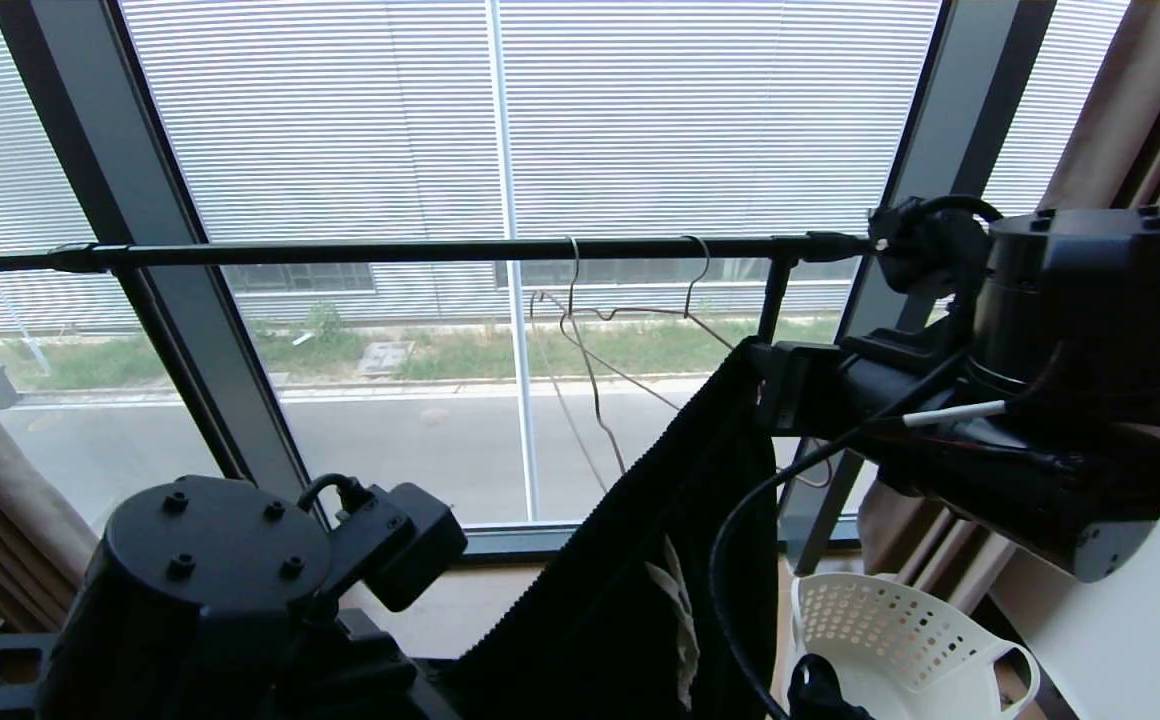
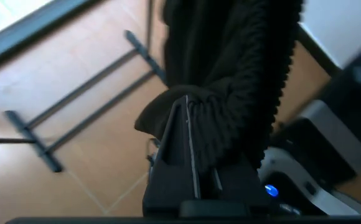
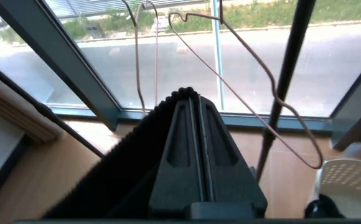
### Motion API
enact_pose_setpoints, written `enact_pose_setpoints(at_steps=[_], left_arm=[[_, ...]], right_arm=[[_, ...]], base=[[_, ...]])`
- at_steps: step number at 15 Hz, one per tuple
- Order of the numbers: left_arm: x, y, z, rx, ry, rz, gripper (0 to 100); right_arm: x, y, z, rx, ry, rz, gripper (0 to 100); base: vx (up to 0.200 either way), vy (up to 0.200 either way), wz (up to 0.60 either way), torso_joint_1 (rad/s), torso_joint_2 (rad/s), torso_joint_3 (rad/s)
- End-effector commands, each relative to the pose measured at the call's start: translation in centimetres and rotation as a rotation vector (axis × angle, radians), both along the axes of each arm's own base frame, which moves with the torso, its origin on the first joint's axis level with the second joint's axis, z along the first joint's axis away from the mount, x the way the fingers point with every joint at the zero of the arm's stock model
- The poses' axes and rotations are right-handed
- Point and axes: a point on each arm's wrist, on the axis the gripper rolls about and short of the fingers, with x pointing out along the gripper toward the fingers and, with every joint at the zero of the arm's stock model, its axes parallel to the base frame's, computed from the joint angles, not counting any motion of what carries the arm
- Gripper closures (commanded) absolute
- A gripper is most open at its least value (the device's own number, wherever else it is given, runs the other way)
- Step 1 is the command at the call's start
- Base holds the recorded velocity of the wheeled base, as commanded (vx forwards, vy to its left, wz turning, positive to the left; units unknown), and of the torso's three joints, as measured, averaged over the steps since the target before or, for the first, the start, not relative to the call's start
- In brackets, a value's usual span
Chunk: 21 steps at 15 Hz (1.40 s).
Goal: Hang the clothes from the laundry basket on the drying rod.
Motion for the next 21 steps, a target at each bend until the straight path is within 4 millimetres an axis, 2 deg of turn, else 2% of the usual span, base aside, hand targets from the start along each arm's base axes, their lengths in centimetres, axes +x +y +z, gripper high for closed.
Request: enact_pose_setpoints(at_steps=[1, 4, 7, 10, 12, 14, 15, 18, 21], left_arm=[[-1.0, -1.3, -0.5, -0.007, 0.042, -0.074, 100], [-1.0, -2.1, -0.7, -0.022, 0.035, -0.09, 100], [-0.7, -2.0, -0.6, -0.047, 0.042, -0.051, 100], [1.9, 0.3, -0.9, -0.044, 0.045, 0.112, 100], [4.7, 2.4, -0.6, -0.047, 0.023, 0.256, 100], [6.9, 3.3, 0.3, -0.068, -0.004, 0.345, 100], [8.3, 3.1, 1.1, -0.086, -0.024, 0.371, 100], [9.4, 2.1, 1.9, -0.106, -0.046, 0.36, 100], [9.9, 1.6, 2.4, -0.119, -0.06, 0.354, 100]], right_arm=[[0.7, 2.2, -1.3, -0.005, 0.032, 0.013, 100], [0.8, 2.3, -1.2, 0.021, 0.035, 0.006, 100], [0.7, 2.2, -1.1, 0.022, 0.032, 0.003, 100], [0.5, 0.1, 0.1, -0.011, 0.003, -0.03, 100], [-0.8, -2.1, 0.2, -0.166, -0.012, -0.014, 100], [-2.3, -3.4, -0.5, -0.302, -0.007, 0.022, 100], [-3.6, -3.8, -2.0, -0.426, 0.002, 0.097, 100], [-4.7, -3.1, -3.6, -0.474, 0.027, 0.226, 100], [-5.1, -3.5, -4.8, -0.534, 0.04, 0.307, 100]], base=[[0.0, 0.0, 0.0, 0.0, 0.0, 0.0], [0.0, 0.0, 0.0, 0.0, 0.0, 0.0], [0.0, 0.0, 0.0, 0.0, 0.0, 0.0], [0.0, 0.0, 0.0, 0.0, 0.0, 0.0], [0.0, 0.0, 0.0, 0.0, 0.0, 0.0], [0.0, 0.0, 0.0, 0.0, 0.0, 0.0], [0.0, 0.0, 0.0, 0.0, 0.0, 0.0], [0.0, 0.0, 0.0, 0.0, 0.0, 0.0], [0.0, 0.0, 0.0, 0.0, 0.0, 0.0]])
